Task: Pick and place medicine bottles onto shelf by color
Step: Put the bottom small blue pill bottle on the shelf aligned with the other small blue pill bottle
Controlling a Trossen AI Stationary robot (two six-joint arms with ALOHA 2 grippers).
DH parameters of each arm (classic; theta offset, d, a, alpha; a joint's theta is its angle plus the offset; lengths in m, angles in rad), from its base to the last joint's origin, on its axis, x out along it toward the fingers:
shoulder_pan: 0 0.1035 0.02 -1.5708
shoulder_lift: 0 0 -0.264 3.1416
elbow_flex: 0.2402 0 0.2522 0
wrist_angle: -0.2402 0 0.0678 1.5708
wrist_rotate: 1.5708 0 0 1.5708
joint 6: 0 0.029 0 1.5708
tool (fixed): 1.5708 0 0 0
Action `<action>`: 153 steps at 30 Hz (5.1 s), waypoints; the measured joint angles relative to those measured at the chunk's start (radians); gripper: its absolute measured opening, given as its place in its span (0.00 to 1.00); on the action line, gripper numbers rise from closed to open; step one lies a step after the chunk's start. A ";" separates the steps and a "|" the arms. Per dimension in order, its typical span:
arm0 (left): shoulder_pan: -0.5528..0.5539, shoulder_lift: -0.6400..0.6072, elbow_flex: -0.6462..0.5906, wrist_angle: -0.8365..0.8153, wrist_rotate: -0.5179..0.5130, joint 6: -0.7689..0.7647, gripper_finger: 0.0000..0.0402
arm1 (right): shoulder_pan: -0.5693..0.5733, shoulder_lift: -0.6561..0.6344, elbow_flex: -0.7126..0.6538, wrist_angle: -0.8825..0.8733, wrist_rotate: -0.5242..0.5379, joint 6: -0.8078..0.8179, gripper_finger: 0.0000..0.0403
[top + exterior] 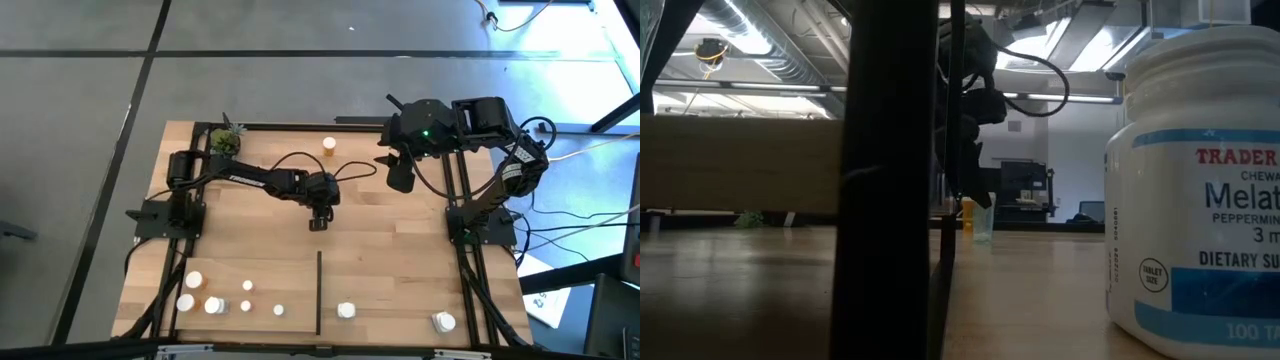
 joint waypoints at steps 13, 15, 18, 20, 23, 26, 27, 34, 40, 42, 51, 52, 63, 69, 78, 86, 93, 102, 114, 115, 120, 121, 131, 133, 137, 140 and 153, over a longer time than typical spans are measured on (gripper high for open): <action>-0.010 -0.076 0.001 -0.079 0.010 -0.089 0.22 | 0.000 0.000 0.000 0.000 0.000 0.000 0.46; -0.010 -0.110 0.001 -0.120 0.009 -0.106 0.22 | 0.000 0.000 0.000 0.000 0.000 -0.001 0.46; -0.010 -0.148 0.001 -0.161 0.006 -0.136 0.23 | 0.000 0.000 0.000 0.000 -0.002 -0.001 0.46; -0.010 -0.183 0.001 -0.195 0.005 -0.161 0.23 | 0.000 0.000 0.000 0.000 -0.019 -0.002 0.46; -0.010 -0.237 0.000 -0.263 -0.002 -0.212 0.23 | 0.000 0.000 0.000 0.004 -0.069 -0.012 0.46; -0.019 -0.295 0.002 -0.303 -0.020 -0.266 0.23 | 0.000 0.000 0.000 0.009 -0.102 -0.055 0.46; -0.023 -0.324 0.000 -0.342 -0.035 -0.285 0.23 | 0.000 0.000 0.000 0.009 -0.113 -0.065 0.46; -0.105 -0.482 0.001 -0.471 -0.160 -0.466 0.23 | 0.001 0.000 0.000 0.009 -0.133 -0.121 0.46; -0.221 -0.554 0.001 -0.555 -0.214 -0.623 0.23 | 0.001 0.000 0.000 0.012 -0.206 -0.191 0.46; -0.265 -0.552 0.001 -0.565 -0.225 -0.639 0.23 | 0.001 0.000 0.000 0.022 -0.241 -0.207 0.46; -0.440 -0.558 0.001 -0.574 -0.226 -0.701 0.23 | 0.001 0.000 0.000 0.033 -0.310 -0.263 0.46; -0.456 -0.558 0.001 -0.574 -0.225 -0.702 0.23 | 0.001 0.000 0.000 0.036 -0.322 -0.266 0.46; -0.619 -0.557 0.001 -0.573 -0.186 -0.684 0.23 | 0.001 0.000 0.000 0.070 -0.582 -0.374 0.46; -0.678 -0.503 0.000 -0.562 -0.190 -0.672 0.23 | 0.001 0.000 0.000 0.072 -0.672 -0.372 0.46; -0.740 -0.380 0.000 -0.479 -0.234 -0.623 0.23 | 0.001 0.000 0.000 0.100 -0.672 -0.373 0.46; -0.767 -0.311 0.000 -0.407 -0.296 -0.621 0.23 | 0.001 0.000 0.000 0.105 -0.675 -0.374 0.46; -0.783 -0.267 0.000 -0.398 -0.290 -0.655 0.23 | 0.000 0.000 0.000 0.105 -0.761 -0.417 0.46; -0.792 -0.264 0.000 -0.397 -0.318 -0.699 0.23 | 0.000 0.000 0.000 0.105 -0.765 -0.422 0.46; -0.795 -0.212 0.000 -0.402 -0.325 -0.744 0.23 | 0.001 0.000 0.000 0.105 -0.761 -0.426 0.46; -0.796 -0.211 0.000 -0.399 -0.324 -0.746 0.23 | 0.000 0.000 0.000 0.105 -0.761 -0.426 0.46; -0.796 -0.210 0.000 -0.399 -0.315 -0.760 0.23 | 0.000 0.000 0.000 0.105 -0.761 -0.425 0.46; -0.796 -0.210 0.000 -0.400 -0.315 -0.759 0.23 | 0.000 0.000 0.000 0.105 -0.761 -0.425 0.46; -0.796 -0.210 0.000 -0.400 -0.313 -0.760 0.23 | 0.000 0.000 0.000 0.105 -0.761 -0.420 0.46; -0.796 -0.210 0.000 -0.400 -0.314 -0.760 0.23 | 0.000 0.000 0.000 0.105 -0.760 -0.420 0.46; -0.796 -0.210 0.000 -0.400 -0.313 -0.759 0.23 | 0.000 0.000 0.000 0.105 -0.760 -0.420 0.46; -0.796 -0.210 0.000 -0.400 -0.314 -0.759 0.23 | 0.000 0.000 0.000 0.105 -0.760 -0.420 0.46; -0.796 -0.210 0.000 -0.400 -0.306 -0.759 0.23 | 0.000 0.000 0.000 0.105 -0.760 -0.419 0.46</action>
